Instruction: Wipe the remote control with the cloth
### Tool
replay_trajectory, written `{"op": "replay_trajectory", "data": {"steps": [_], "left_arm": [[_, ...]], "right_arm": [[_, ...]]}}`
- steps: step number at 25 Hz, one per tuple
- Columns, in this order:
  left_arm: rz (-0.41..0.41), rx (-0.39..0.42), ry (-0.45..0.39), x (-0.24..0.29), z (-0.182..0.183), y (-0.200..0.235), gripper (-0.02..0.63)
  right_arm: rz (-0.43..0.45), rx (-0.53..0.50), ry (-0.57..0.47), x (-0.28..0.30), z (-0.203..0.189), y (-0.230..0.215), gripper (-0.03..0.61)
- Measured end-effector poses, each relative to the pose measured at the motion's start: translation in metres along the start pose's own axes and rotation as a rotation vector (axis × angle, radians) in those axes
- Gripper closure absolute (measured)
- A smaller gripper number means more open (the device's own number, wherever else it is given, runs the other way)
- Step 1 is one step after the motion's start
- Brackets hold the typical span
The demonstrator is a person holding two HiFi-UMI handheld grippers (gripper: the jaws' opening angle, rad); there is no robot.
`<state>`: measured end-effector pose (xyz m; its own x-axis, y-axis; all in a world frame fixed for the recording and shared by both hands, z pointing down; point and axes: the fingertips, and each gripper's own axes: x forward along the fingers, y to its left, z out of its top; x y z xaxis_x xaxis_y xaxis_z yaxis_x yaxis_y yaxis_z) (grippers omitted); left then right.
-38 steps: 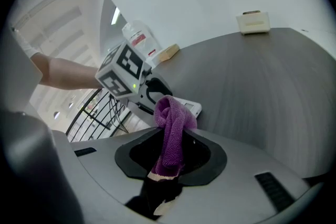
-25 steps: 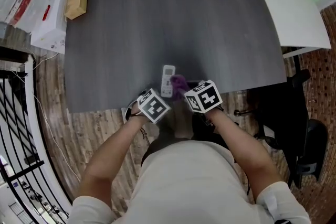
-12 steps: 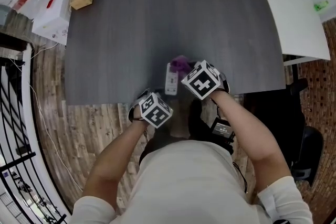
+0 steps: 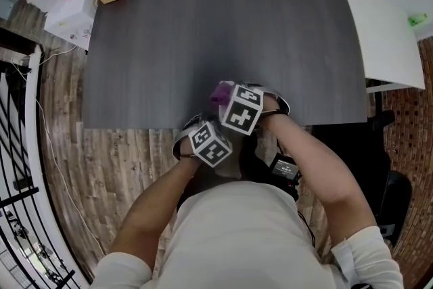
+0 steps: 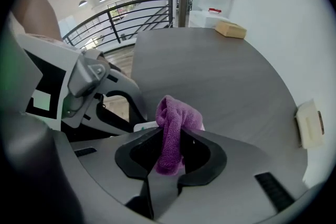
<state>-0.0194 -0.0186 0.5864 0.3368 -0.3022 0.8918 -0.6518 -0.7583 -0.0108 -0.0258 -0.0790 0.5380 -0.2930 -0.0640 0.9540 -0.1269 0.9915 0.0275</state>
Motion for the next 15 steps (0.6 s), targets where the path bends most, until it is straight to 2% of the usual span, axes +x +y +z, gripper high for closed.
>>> {"op": "replay_trajectory", "data": {"steps": [3,5,8,15], "left_arm": [[0.000,-0.024,0.010,-0.002,0.001,0.000,0.492],[-0.006,-0.054,0.011,-0.002,0.001,0.001,0.492],[-0.013,-0.087,0.013,-0.001,0.000,0.001,0.497],[-0.002,-0.130,0.031,0.000,-0.005,0.002,0.512]], "right_arm": [[0.009,-0.003,-0.008,-0.004,-0.002,0.015,0.472],[0.035,0.034,-0.030,-0.008,-0.004,0.025,0.472],[0.064,0.120,-0.069,-0.009,-0.008,0.036,0.472],[0.062,0.358,-0.131,-0.011,-0.018,0.039,0.472]]}}
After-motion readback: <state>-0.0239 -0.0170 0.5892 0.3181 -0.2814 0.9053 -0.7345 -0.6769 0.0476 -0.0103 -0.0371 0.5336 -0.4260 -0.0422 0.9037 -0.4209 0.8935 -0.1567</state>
